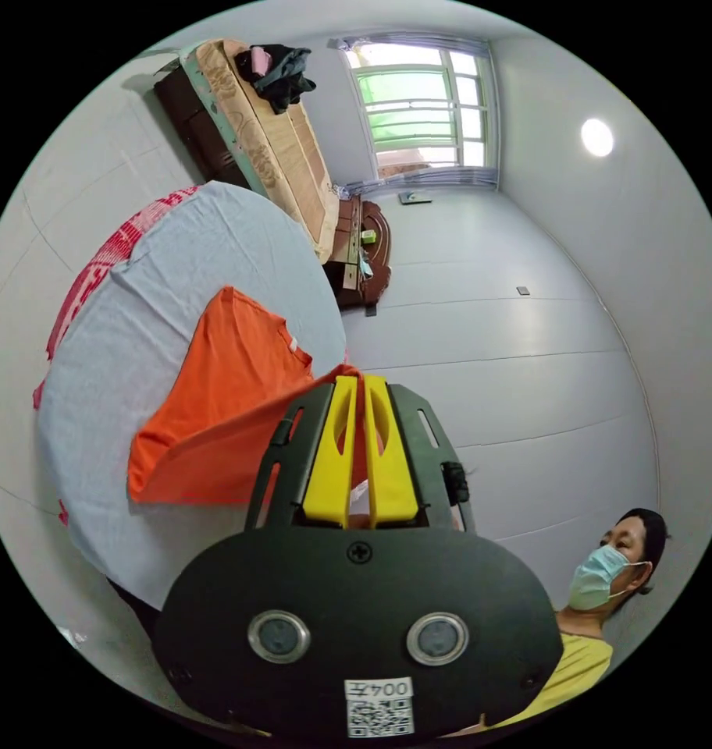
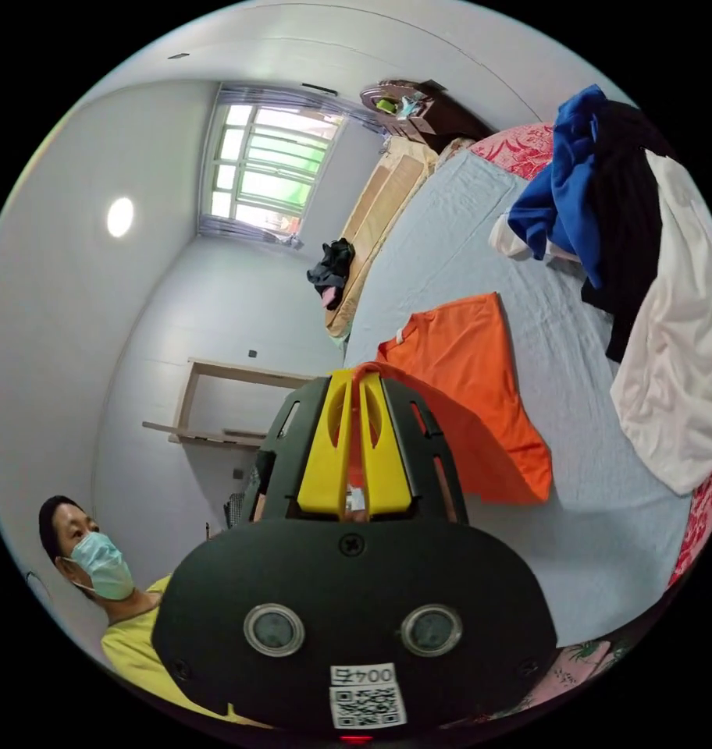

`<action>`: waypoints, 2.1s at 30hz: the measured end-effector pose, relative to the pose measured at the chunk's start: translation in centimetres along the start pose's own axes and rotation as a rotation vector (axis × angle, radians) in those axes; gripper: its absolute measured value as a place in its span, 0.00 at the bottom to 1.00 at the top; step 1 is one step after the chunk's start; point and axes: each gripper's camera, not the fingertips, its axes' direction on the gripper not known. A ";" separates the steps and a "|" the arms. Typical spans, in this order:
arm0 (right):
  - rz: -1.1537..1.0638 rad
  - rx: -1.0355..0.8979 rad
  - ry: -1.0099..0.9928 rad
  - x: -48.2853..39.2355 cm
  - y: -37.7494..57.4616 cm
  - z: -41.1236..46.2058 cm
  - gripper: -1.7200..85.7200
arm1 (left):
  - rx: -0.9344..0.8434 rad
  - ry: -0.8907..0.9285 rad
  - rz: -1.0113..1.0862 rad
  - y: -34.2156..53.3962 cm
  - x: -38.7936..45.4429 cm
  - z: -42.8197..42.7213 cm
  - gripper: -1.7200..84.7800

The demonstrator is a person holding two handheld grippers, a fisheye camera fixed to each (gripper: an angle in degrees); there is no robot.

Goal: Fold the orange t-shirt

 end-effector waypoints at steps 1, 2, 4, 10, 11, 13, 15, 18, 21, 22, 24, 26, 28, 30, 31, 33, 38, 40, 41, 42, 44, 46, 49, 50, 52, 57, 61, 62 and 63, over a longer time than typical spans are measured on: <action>0.020 0.003 0.011 0.5 -1.7 1.4 0.01 | -0.009 -0.005 -0.006 -0.9 -0.3 0.6 0.04; 0.042 0.001 0.022 1.2 -3.4 3.0 0.01 | -0.020 -0.013 -0.025 -2.7 -0.9 1.8 0.04; 0.076 0.001 0.032 2.3 -5.8 5.3 0.01 | -0.034 -0.016 -0.040 -5.2 -1.9 3.6 0.04; 0.178 -0.013 0.067 6.7 -12.5 13.1 0.02 | -0.064 -0.041 -0.126 -12.3 -7.1 9.6 0.04; 0.202 -0.007 0.063 7.6 -13.4 14.7 0.02 | -0.060 -0.037 -0.153 -13.3 -8.5 10.7 0.04; 0.231 0.004 0.064 8.9 -14.6 17.0 0.02 | -0.054 -0.009 -0.192 -14.5 -10.6 12.2 0.04; 0.266 0.012 0.064 10.1 -15.6 19.3 0.02 | -0.027 0.026 -0.223 -15.5 -12.6 13.8 0.04; 0.297 0.021 0.099 11.3 -16.9 22.9 0.03 | 0.018 0.033 -0.225 -16.4 -14.1 15.1 0.03; 0.294 0.026 0.213 11.1 -18.2 26.2 0.05 | 0.082 0.026 -0.214 -17.2 -15.0 15.8 0.03; 0.274 0.038 0.274 10.5 -18.6 27.3 0.06 | 0.094 0.026 -0.213 -17.2 -15.2 15.9 0.03; 0.232 0.091 0.344 9.2 -19.2 28.5 0.10 | 0.123 0.002 -0.187 -17.3 -15.3 16.5 0.03; 0.161 0.178 0.419 6.9 -19.5 29.4 0.11 | 0.125 -0.053 -0.139 -16.8 -14.6 17.0 0.03; 0.095 0.209 0.487 4.7 -19.4 30.0 0.10 | 0.116 -0.093 -0.079 -15.9 -13.6 17.6 0.03; 0.027 0.145 0.514 2.7 -18.9 31.3 0.10 | 0.079 -0.146 0.023 -13.9 -11.9 18.5 0.02; -0.020 0.086 0.531 1.3 -18.1 32.5 0.09 | 0.063 -0.168 0.050 -13.2 -11.4 18.7 0.02; -0.078 -0.058 0.572 -0.6 -15.9 34.6 0.09 | -0.017 -0.273 0.172 -9.6 -9.3 19.8 0.02; -0.230 -0.445 0.731 -4.6 -3.8 40.2 0.09 | -0.187 -0.532 0.399 1.1 -5.0 22.9 0.02; -0.249 -0.533 0.809 -4.6 0.1 41.8 0.09 | -0.236 -0.652 0.480 5.5 -3.9 24.8 0.02; -0.248 -0.576 0.835 -4.2 2.1 42.8 0.08 | -0.284 -0.722 0.521 8.3 -3.6 26.6 0.02; -0.246 -0.599 0.839 -3.9 2.9 43.3 0.08 | -0.335 -0.775 0.545 10.7 -3.8 28.5 0.02; -0.246 -0.655 0.929 -2.8 4.9 45.4 0.08 | -0.391 -0.815 0.557 13.4 -4.2 31.2 0.02; -0.275 -0.705 1.006 -2.5 5.6 47.2 0.07 | -0.409 -0.835 0.542 15.2 -4.5 33.5 0.03; -0.301 -0.780 1.081 -2.2 6.0 50.1 0.07 | -0.460 -0.843 0.517 17.1 -5.1 37.1 0.03; -0.317 -0.797 1.091 -2.6 6.0 50.9 0.07 | -0.475 -0.893 0.546 18.0 -5.1 38.5 0.03; -0.330 -0.834 1.092 -2.9 5.9 52.0 0.07 | -0.514 -0.973 0.597 19.4 -5.1 40.6 0.02; -0.349 -0.915 1.061 -3.4 5.7 53.9 0.07 | -0.539 -1.047 0.626 21.7 -5.1 44.2 0.02; -0.317 -1.007 1.090 -3.7 5.4 56.3 0.07 | -0.532 -1.080 0.657 22.7 -5.1 45.7 0.02; -0.320 -1.025 1.112 -3.9 5.6 57.0 0.07 | -0.547 -1.085 0.704 23.0 -5.1 46.1 0.02; -0.317 -1.028 1.124 -4.0 5.7 57.3 0.07 | -0.568 -1.086 0.749 23.3 -5.1 46.5 0.02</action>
